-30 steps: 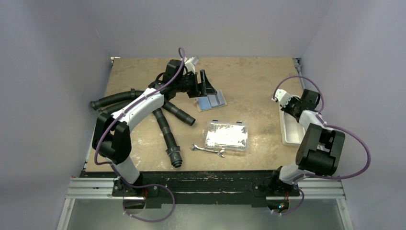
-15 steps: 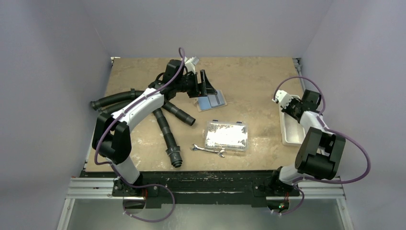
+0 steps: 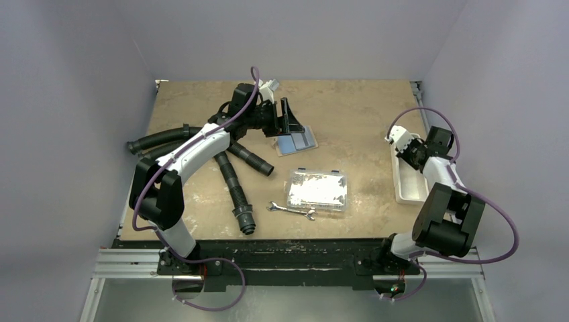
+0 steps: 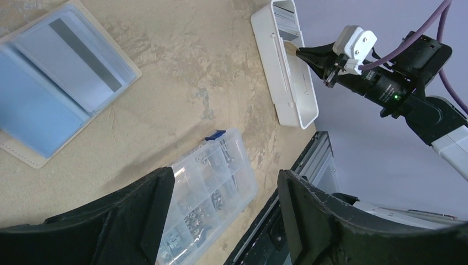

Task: Put the credit cards into the card holder
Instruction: Pick up the credit card from the storage box.

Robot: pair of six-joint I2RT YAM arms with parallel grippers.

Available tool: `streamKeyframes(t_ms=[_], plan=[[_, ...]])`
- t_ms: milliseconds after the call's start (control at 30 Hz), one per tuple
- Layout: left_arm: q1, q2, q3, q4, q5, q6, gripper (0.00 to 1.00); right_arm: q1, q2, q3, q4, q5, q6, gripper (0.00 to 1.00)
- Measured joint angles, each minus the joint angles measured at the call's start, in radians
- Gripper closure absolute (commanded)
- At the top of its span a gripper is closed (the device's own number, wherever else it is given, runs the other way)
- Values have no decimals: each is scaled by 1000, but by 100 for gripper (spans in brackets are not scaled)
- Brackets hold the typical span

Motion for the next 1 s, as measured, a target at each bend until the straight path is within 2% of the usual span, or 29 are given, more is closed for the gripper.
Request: streamKeyframes(t_ms=[200, 567, 833, 1000], plan=[[0, 0, 0, 10, 4, -6, 27, -7, -2, 11, -65, -2, 54, 100], [-1, 0, 0, 16, 10, -24, 27, -41, -99, 11, -58, 8, 180, 100], [-2, 0, 0, 21, 11, -24, 27, -42, -47, 35, -70, -2, 207, 100], [-2, 0, 0, 21, 12, -24, 27, -41, -8, 77, -107, 0, 163, 100]])
